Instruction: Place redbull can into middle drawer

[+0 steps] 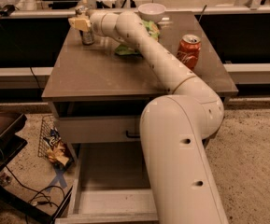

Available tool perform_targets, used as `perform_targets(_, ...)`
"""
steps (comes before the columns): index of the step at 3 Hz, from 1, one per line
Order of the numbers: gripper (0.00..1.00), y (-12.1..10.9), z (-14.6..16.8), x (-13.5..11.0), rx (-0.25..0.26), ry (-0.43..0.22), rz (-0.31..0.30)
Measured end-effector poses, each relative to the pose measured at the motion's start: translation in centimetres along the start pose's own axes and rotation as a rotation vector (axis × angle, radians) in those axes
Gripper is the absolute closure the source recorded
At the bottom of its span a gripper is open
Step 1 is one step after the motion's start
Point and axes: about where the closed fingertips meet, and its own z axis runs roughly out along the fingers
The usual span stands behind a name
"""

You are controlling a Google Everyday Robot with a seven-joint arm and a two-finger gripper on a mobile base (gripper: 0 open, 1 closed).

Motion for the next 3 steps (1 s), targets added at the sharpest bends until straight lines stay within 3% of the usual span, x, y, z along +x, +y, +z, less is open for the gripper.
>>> perform_targets(2,0.85,0.53,0.45,0.22,-0.008,0.002,0.002)
perform_targets(3,1.00,0.78,0.67,0.32,-0.012,0.003,0.003)
